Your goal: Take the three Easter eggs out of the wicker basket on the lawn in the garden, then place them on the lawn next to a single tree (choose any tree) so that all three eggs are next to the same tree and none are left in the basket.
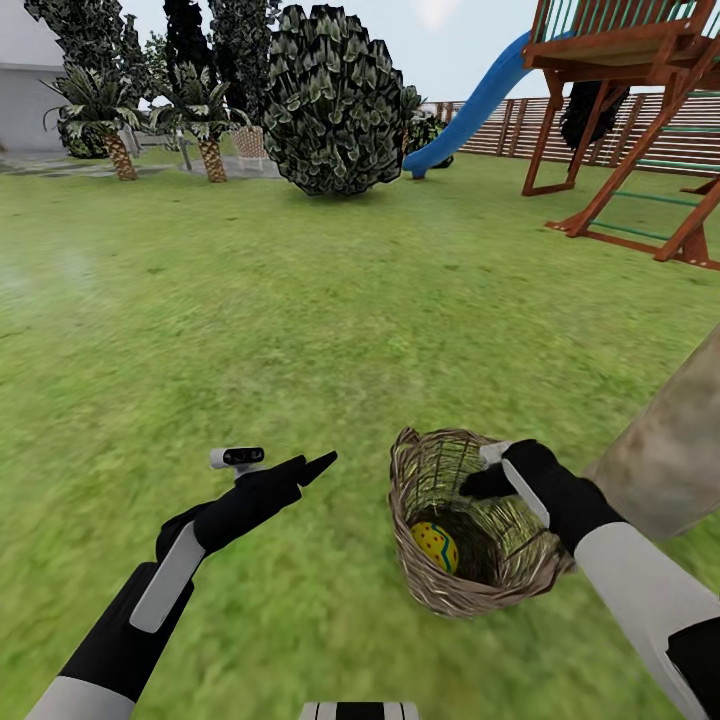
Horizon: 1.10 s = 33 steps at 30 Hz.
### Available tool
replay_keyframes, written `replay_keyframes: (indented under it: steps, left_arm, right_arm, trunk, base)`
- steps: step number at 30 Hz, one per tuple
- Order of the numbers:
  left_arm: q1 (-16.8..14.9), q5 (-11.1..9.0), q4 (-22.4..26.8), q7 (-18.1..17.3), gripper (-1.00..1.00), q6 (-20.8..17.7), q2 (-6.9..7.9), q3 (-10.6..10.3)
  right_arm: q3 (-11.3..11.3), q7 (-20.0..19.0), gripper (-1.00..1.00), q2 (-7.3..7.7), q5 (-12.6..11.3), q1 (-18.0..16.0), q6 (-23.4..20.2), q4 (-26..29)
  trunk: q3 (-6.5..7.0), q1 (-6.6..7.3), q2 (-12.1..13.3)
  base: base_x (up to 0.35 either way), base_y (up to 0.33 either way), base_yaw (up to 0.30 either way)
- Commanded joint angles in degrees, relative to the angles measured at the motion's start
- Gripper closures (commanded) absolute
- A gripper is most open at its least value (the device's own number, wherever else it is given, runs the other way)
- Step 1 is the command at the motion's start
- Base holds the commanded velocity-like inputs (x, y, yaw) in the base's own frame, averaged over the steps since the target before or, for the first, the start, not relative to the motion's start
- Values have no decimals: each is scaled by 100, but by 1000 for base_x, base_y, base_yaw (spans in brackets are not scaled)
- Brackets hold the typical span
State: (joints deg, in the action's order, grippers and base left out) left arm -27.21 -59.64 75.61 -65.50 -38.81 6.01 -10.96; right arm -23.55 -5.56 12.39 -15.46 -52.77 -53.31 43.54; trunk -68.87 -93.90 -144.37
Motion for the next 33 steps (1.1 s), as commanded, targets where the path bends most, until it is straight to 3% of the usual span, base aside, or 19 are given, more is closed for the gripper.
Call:
replay_keyframes:
  steps: [1, 5, 6, 10, 14, 27, 31, 33]
  left_arm:
    - [-3, -48, -1, 4, -100, -47, 6, -12]
    - [-3, -41, 1, 6, -100, -47, 3, -17]
    - [-3, -40, 2, 8, -100, -47, 1, -18]
    - [-2, -37, 3, 11, -100, -47, -3, -20]
    - [-3, -38, -1, 11, -100, -47, -3, -20]
    - [-2, -35, -2, 11, -100, -47, -3, -20]
    - [-3, -31, -2, 11, -100, -47, -3, -20]
    - [-2, -31, -2, 11, -100, -47, -3, -20]
  right_arm:
    - [-54, -58, -100, 4, 49, -5, 15, 6]
    - [-183, -186, -100, -11, 169, -5, 143, 1]
    - [-1643, -1483, -100, -12, 1994, -5, 832, -1]
    - [-1643, -2243, -100, -17, 2632, -5, 1110, -33]
    - [-1626, -2393, -100, -16, 2887, -5, 1173, -28]
    - [-1632, -2423, -100, -2, 2981, -5, 1824, 24]
    - [-1658, -2505, -100, -15, 3169, -5, 2118, 21]
    - [-1661, -2731, -100, -19, 3234, -5, 2270, 22]
  trunk:
    - [-5, 1, -2]
    - [-5, 1, -2]
    - [-5, 1, -2]
    - [-93, -9, -7]
    - [-182, -19, -13]
    - [-470, -53, -30]
    - [-559, -63, -35]
    - [-603, -68, -38]
  base:
    - [0, 0, 0]
    - [0, 0, 0]
    - [0, 0, 0]
    - [0, 0, 0]
    - [0, 0, 0]
    - [0, 0, 0]
    - [0, 0, 0]
    - [0, 0, 0]
